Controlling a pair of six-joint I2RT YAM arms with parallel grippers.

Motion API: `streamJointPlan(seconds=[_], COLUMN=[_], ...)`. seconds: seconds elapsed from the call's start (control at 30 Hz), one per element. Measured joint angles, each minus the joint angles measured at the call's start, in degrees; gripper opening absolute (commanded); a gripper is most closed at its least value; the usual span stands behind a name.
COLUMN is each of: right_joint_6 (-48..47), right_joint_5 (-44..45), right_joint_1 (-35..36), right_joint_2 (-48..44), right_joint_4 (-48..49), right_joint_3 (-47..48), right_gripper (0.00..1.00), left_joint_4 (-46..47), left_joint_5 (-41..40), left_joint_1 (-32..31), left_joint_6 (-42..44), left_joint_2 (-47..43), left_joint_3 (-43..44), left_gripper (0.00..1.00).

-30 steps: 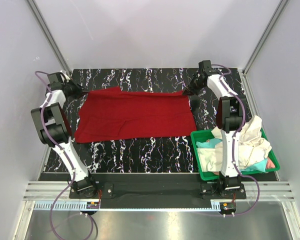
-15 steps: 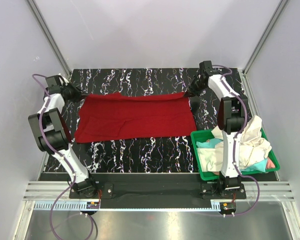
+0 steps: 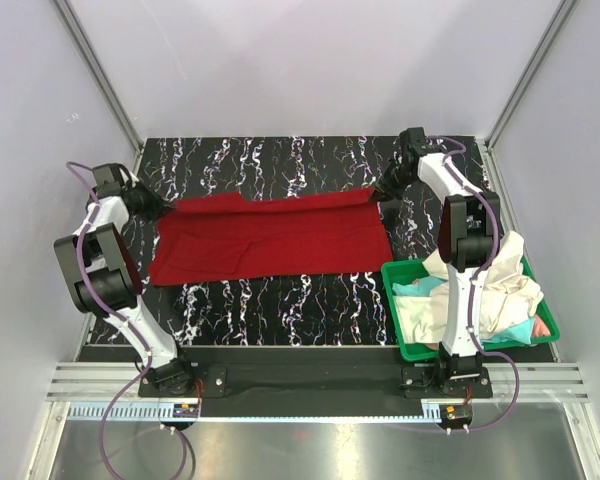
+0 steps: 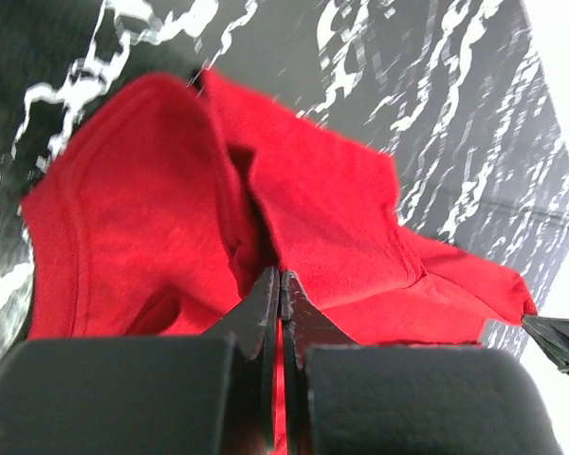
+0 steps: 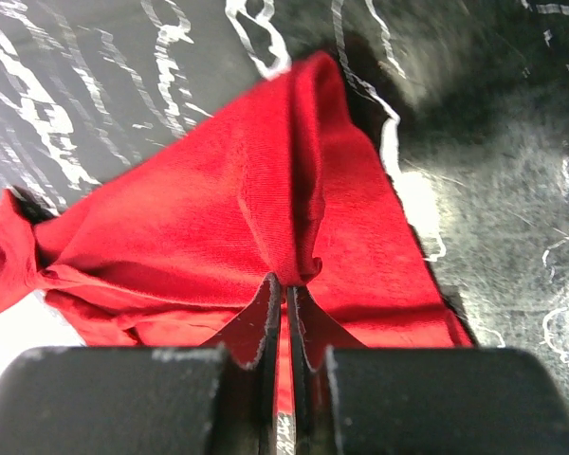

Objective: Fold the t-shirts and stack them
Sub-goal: Fold the tshirt

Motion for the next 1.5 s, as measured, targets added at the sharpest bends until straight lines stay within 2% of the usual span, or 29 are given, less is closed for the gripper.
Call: streamJointPlan(seconds=[0.73,0.83,0.9,0.93,0.97,1.03,1.07,1.1,1.17,1.37,1.5], right_joint_6=[-0.4,-0.4,-0.5,-0.6,-0.7,-0.9,-1.3,-1.7,-2.4,-2.2,-0.9], right_joint_5=[0.8,0.9,0.9,0.9,0.9,1.0,1.4,2.0,3.3,5.3,5.2], right_joint_1=[0.0,0.0,0.0,0.0,0.0,0.0,0.0,0.0,0.0,0.1,0.2], right_joint_2=[-0.7,-1.5,-1.7,-1.8,-1.8,-1.8,-1.9,-2.1,-3.1,-7.5,-5.2], right_joint_4=[-0.3,-0.3,-0.3,-0.3,-0.3,-0.7,-1.3,-1.9,-2.5,0.0,2.2], right_joint_3=[-6.8,-7.9,-8.0,-8.0,-8.0,-8.0,-8.0,-7.9,-8.5,-9.4,-4.2], right_gripper=[0.08,0.11,0.19,0.22,0.29,0.37,0.38,0.42,0.44,0.43,0.43], left_joint_4=[-5.2,-5.7,-5.7,-5.8,-6.0,-7.0,-7.7,-8.6,-9.9,-10.0,-8.2], left_joint_5=[-4.1,-4.4,-4.4,-4.4,-4.5,-5.0,-5.8,-6.8,-9.0,-13.6,-11.7], left_joint_1=[0.0,0.0,0.0,0.0,0.0,0.0,0.0,0.1,0.1,-0.5,-2.1], left_joint_6=[3.2,3.5,3.7,3.7,3.8,4.2,4.2,4.1,4.1,3.1,3.4], left_joint_2=[-1.8,-1.8,-1.8,-1.8,-1.8,-1.8,-1.8,-2.0,-3.0,-10.8,-5.0], left_joint_3=[-3.4,-3.6,-3.6,-3.6,-3.6,-3.6,-3.6,-3.6,-3.7,-4.8,1.3], left_gripper=[0.0,0.0,0.0,0.02,0.17,0.28,0.32,0.42,0.51,0.58,0.58])
